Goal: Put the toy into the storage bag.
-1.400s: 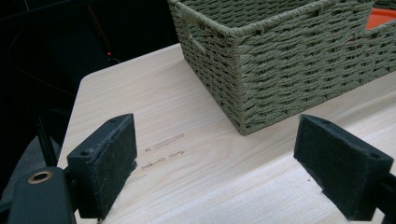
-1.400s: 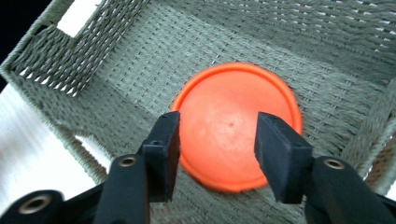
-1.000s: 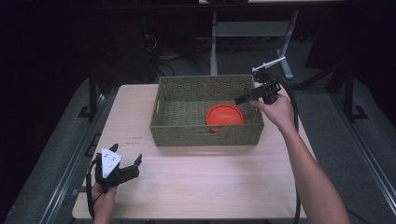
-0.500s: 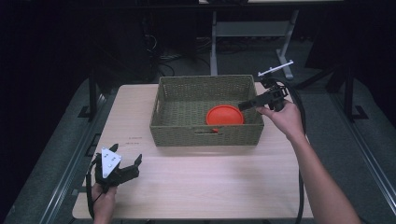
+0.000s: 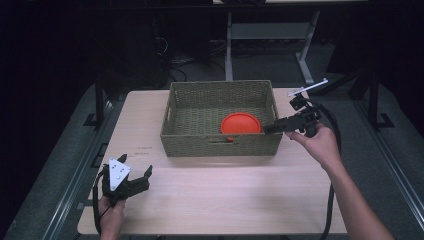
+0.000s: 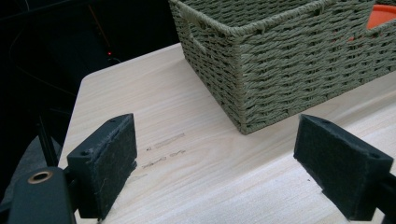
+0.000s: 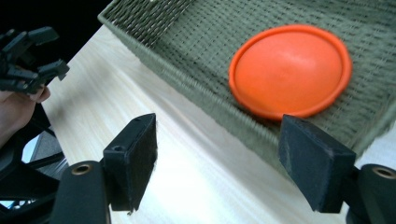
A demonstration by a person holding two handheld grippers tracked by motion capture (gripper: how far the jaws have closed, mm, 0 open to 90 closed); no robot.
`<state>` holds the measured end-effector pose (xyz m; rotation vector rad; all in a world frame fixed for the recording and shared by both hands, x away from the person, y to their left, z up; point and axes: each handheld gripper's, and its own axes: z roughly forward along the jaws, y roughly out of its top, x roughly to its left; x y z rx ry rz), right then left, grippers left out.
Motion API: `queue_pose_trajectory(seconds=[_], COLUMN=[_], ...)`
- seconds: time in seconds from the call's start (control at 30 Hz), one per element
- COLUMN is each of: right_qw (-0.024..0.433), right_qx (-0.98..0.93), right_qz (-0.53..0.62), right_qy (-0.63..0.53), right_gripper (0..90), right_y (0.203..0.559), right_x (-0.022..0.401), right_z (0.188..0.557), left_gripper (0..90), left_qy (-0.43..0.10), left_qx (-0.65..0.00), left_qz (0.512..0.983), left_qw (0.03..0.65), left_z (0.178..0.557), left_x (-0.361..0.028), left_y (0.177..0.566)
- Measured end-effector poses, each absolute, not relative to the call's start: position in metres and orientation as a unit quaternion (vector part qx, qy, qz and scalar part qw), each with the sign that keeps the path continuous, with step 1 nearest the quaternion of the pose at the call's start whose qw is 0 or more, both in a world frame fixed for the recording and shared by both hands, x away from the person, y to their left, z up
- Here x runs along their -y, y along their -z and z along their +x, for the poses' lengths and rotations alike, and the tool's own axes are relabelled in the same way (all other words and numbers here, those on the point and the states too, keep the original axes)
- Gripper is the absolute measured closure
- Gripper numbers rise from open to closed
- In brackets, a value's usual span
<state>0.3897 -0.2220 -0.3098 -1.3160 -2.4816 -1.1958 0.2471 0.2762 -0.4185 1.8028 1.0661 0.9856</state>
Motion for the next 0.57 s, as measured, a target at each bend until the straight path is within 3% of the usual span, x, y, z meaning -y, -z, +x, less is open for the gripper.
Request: queue_pose_trajectory(seconds=[0.37,0.57], right_qw=[0.037,0.001], right_qx=[0.808,0.807], right_qz=[-0.423,-0.399], right_qy=[0.408,0.436], right_gripper=[27.3,25.6], right_y=[0.328,0.342], right_x=[0.241,0.247], right_z=[0.345,0.308], left_gripper=[12.7,12.7], left_qy=[-0.390,-0.392], left_qx=[-0.420,-0.416], left_qz=[0.714,0.715], left_qw=[0.401,0.401], left_z=[0.246,0.246], left_x=[-0.275,-0.275], left_y=[0.419,0.418])
